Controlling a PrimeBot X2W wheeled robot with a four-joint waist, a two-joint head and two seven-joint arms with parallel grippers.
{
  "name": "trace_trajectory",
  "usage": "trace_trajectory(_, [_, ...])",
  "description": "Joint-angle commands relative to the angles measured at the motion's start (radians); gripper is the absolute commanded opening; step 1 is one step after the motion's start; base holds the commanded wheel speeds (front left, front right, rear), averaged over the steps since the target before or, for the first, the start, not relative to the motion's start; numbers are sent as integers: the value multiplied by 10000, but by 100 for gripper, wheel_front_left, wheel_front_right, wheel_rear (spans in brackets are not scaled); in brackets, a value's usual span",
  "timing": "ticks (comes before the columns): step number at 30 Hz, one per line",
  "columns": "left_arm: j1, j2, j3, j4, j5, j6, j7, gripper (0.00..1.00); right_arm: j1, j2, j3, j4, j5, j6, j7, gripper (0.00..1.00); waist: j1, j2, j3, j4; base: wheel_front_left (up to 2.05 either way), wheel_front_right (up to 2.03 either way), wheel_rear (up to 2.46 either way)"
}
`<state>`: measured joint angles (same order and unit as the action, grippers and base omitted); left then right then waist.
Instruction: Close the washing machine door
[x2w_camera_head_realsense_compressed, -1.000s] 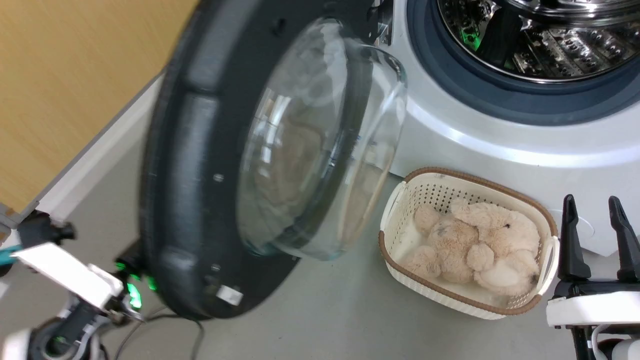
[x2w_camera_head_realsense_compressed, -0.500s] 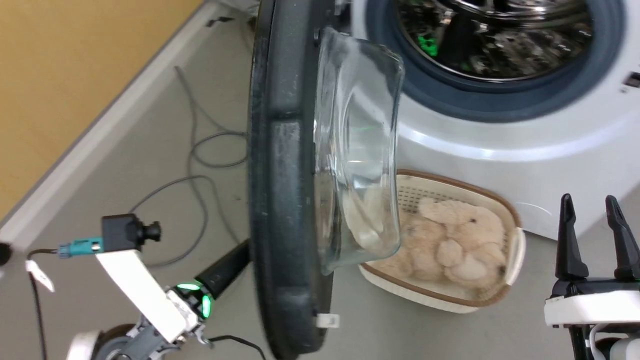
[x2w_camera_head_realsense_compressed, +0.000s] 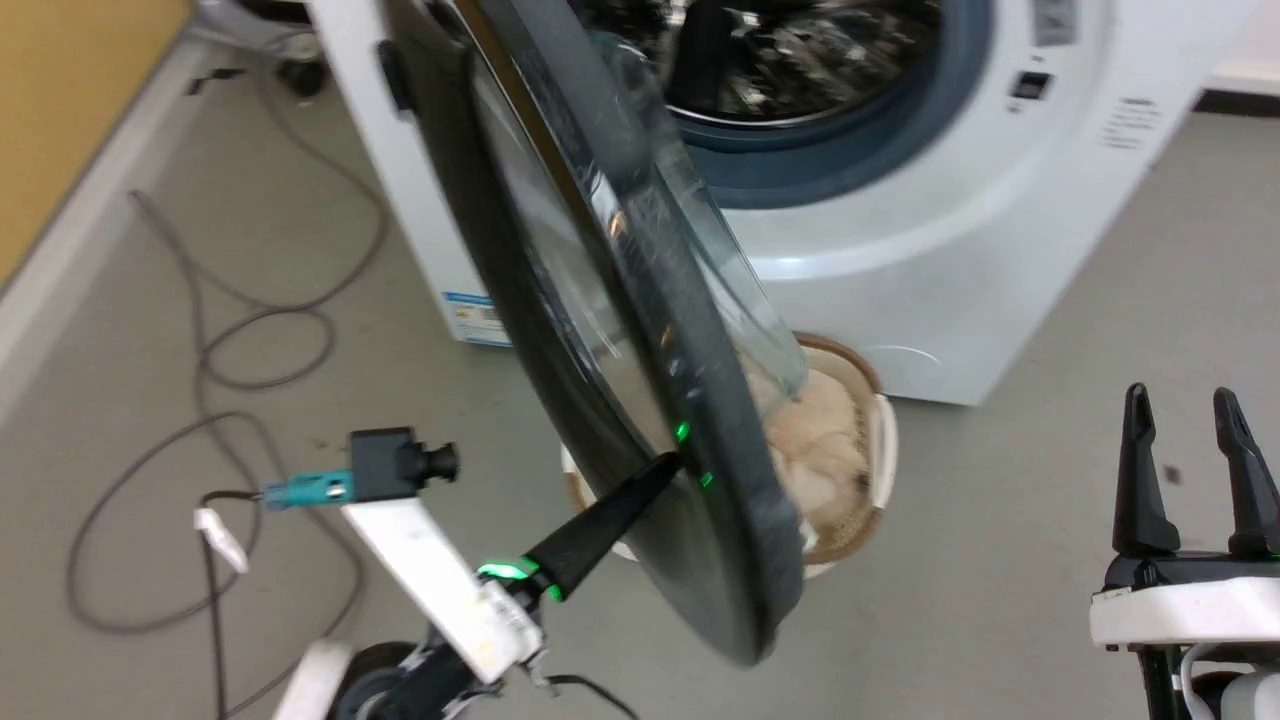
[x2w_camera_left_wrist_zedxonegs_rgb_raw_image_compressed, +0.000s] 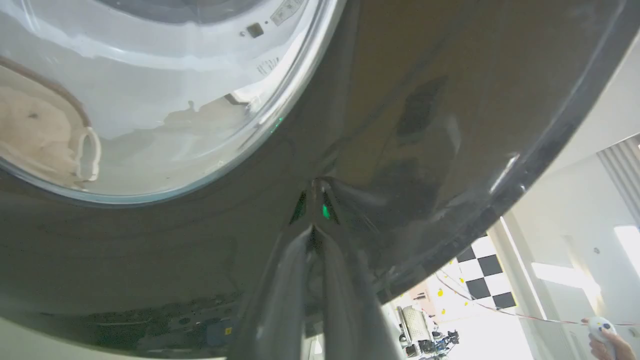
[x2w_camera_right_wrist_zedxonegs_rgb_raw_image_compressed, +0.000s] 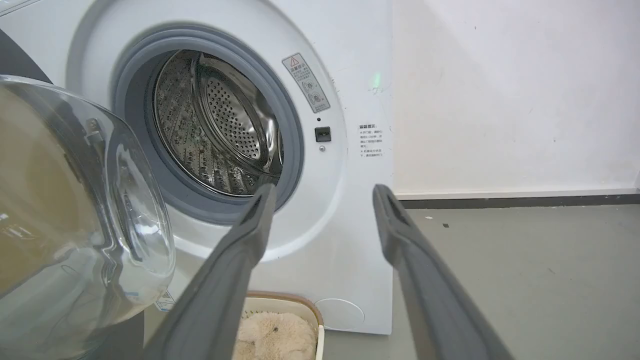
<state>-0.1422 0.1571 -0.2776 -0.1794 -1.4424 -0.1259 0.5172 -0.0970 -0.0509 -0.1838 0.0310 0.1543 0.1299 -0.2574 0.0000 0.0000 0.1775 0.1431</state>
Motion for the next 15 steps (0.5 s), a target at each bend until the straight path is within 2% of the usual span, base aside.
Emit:
trace_trajectory(1, [-390,-143,-355,327,-25,-48,-295,0,-225,7,17,21,85,8,-44,100,0,0,136,-586,0,0,0])
trace_trajectory(15, [-2228,-432,-1614,2602,-225,-48,-2109,0,-636,7,64,95,260,8,-44,100,0,0,673,-1808,0,0,0])
